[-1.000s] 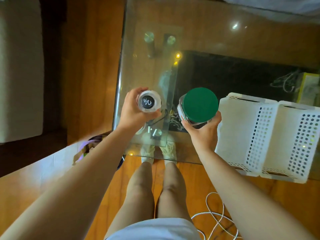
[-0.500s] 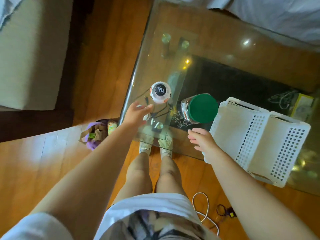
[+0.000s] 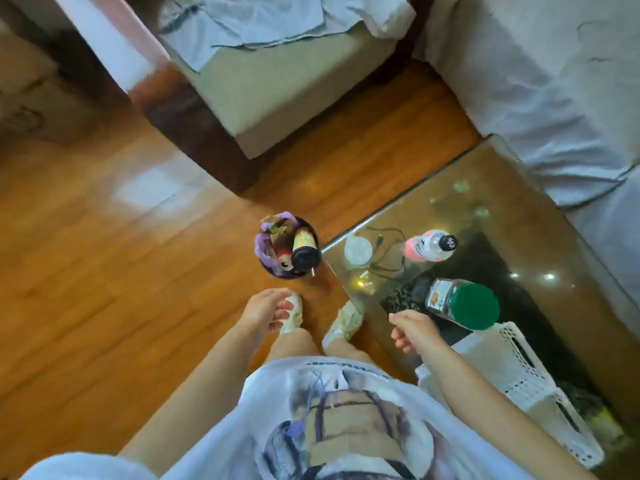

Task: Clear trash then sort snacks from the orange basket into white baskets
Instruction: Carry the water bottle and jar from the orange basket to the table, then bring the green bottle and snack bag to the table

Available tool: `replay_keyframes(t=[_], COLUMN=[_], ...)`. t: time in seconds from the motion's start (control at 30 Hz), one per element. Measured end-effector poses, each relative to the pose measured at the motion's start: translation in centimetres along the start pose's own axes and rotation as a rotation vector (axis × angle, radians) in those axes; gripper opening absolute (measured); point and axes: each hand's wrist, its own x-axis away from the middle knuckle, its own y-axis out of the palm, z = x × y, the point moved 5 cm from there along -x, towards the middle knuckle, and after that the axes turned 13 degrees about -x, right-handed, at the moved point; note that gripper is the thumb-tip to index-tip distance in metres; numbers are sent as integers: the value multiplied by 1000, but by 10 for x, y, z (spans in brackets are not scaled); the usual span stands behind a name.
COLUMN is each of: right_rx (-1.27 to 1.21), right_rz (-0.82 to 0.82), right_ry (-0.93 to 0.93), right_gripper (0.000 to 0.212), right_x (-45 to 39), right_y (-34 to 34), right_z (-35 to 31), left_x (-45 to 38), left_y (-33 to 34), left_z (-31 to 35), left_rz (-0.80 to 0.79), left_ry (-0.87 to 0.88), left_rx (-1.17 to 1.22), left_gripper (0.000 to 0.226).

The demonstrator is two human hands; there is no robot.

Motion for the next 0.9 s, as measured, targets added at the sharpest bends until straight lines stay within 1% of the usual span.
replay_keyframes(t=[0.1, 0.17, 0.27, 0.33, 0.4, 0.47, 0.6, 0.67, 0.73, 0.83, 0.9], right_rx=[163, 305, 505, 615, 704, 742, 829, 844, 842, 821, 811], right_rz=[-30, -65, -131, -169, -195, -243, -402, -447, -457, -438, -397], right_ry=[-57, -117, -183, -212, -231, -251, -324, -319, -303, -270, -260], right_gripper=[17, 16, 16, 15, 18, 19, 11, 9, 9, 13, 14], right_x=[9, 16, 30, 42, 59, 77, 113, 127, 137, 140, 140], right_y=[44, 82, 151, 203, 257, 306, 387, 416, 438, 457, 467], right_z=[-35, -56, -76, -85, -88, -84, -68, -59, -53, -49, -52], left_x=[19, 33, 55, 69, 79, 85, 86, 85, 82, 75, 70], left_y=[-48, -76, -113, -135, -154, -171, -200, -216, -233, -263, -286], left_z=[-47, -84, -148, -194, -241, -288, -366, -393, -408, -416, -410], left_rz=[89, 150, 229, 289, 343, 364, 356, 385, 389, 389, 410], left_ry=[-55, -91, -173, -241, -308, -386, -474, -486, -487, -487, -471], left_rx=[230, 387, 623, 726, 830, 941, 1078, 1135, 1183, 1223, 1226], left_gripper=[8, 11, 15, 15, 16, 20, 27, 27, 25, 17, 13])
